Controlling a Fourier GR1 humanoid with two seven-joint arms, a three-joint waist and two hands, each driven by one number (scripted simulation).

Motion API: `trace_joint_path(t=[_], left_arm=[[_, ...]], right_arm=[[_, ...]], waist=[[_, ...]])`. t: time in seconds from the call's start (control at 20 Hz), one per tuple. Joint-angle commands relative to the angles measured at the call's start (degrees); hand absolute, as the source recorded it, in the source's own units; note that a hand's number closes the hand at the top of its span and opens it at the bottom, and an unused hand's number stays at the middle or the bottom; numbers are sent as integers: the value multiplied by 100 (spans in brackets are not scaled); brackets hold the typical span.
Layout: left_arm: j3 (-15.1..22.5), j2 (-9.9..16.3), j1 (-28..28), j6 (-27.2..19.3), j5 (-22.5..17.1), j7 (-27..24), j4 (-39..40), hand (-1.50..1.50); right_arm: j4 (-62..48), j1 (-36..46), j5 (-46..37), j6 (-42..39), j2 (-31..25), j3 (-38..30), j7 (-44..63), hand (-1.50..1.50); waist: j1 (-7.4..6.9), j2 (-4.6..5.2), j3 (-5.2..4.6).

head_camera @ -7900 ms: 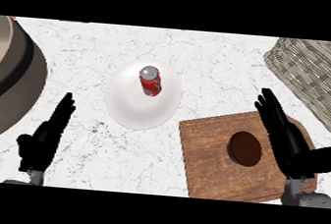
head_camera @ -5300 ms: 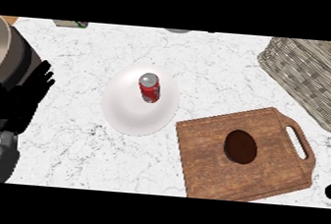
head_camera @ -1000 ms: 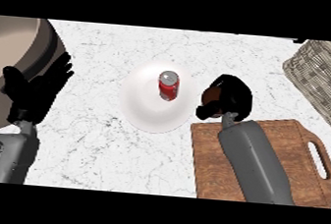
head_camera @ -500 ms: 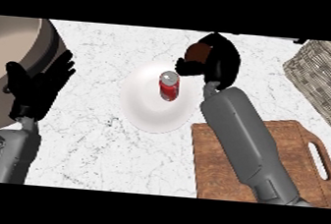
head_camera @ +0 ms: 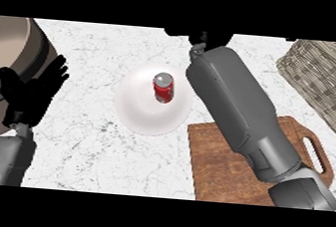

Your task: Pick the cupcake from the cutting board and place it in the basket

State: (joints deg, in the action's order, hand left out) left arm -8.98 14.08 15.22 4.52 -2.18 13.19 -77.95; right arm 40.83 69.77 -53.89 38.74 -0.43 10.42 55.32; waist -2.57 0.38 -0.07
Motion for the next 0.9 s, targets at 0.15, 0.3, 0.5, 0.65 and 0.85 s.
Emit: trace_joint_path(t=[0.15,0.3,0.5,0.65,0.85], left_arm=[[-1,24,-8,-89,56,158,-216,0],[-84,82,-184,160,-97,-101,-109,0],[44,-90,137,-164,137,4,31,0],[64,-149,150,-190,150,-32,57,0],[-80,65,100,-19,77,-45,185,0]], right_arm=[[-935,1141,-528,-90,-289,-426,764,150],[-1270,1494,-591,-10,-571,-661,746,150],[-1587,1700,-453,-93,-1277,-977,181,150],[-1970,1746,-641,160,-1288,-1016,325,150],[-2328,1920,-984,-207,-1722,-907,544,150]], waist=[[101,-13,2],[66,6,0],[82,45,2],[58,50,0],[97,39,-3]])
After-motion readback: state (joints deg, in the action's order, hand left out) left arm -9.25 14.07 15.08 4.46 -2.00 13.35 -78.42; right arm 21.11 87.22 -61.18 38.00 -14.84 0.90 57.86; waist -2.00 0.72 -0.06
